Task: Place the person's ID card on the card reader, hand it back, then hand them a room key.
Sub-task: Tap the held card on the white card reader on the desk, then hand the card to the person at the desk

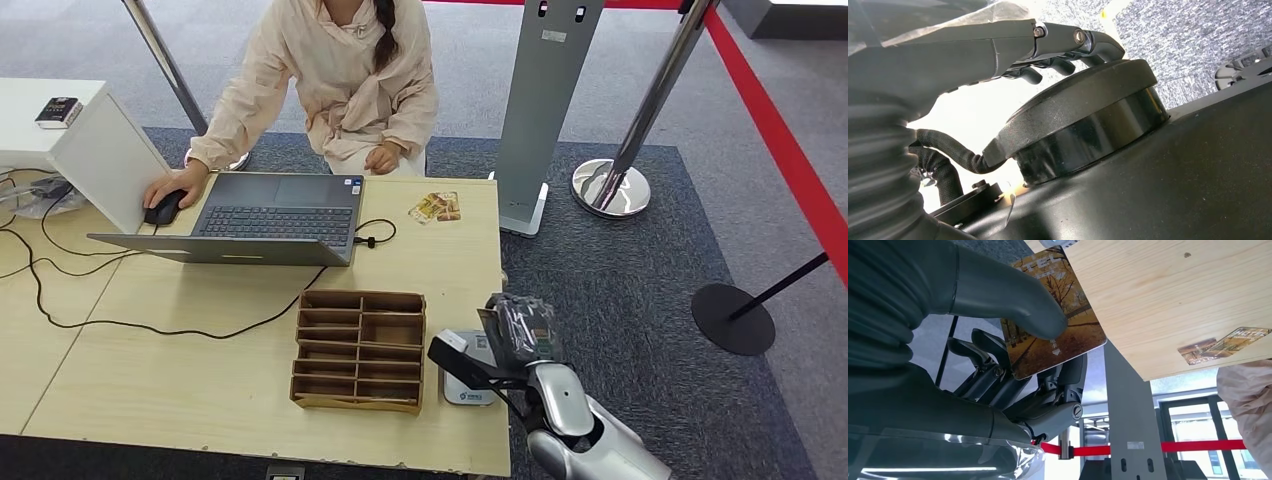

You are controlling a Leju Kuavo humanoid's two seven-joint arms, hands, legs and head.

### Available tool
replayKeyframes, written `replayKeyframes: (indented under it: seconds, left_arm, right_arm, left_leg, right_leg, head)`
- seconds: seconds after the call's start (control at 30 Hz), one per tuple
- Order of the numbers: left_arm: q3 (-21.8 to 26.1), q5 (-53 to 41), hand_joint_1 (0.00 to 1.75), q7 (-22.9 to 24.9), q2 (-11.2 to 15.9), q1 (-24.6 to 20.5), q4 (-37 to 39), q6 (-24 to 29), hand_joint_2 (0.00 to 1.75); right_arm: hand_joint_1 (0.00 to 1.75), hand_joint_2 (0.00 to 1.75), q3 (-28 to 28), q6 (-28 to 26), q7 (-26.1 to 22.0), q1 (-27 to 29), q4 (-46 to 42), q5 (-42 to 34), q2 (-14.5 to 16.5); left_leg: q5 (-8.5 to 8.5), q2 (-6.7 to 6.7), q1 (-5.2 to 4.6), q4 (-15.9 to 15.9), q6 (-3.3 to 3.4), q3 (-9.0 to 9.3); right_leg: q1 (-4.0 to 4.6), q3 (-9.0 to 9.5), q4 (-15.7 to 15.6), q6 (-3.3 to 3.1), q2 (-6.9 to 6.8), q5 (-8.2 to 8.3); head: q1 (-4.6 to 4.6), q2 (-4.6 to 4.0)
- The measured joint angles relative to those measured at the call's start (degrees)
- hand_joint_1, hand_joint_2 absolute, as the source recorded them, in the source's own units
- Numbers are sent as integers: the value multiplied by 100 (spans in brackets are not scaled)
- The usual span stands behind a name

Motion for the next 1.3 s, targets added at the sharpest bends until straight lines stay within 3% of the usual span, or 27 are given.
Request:
replayKeyframes:
  seconds: [0.7,1.3]
  left_arm:
    - [-1,0,0,0,-1,1,0,-2,175]
    - [-6,0,0,1,-1,0,0,-3,175]
  right_arm:
    - [175,175,113,441,85,-225,120,-202,57]
    - [173,175,26,-534,-75,-547,-299,-121,154]
  left_leg:
    - [0,1,0,0,0,6]
    - [0,-2,0,0,0,4]
  right_leg:
    - [0,7,0,0,0,0]
    - [0,5,0,0,-2,0]
  head:
    - [0,0]
    - [-1,0]
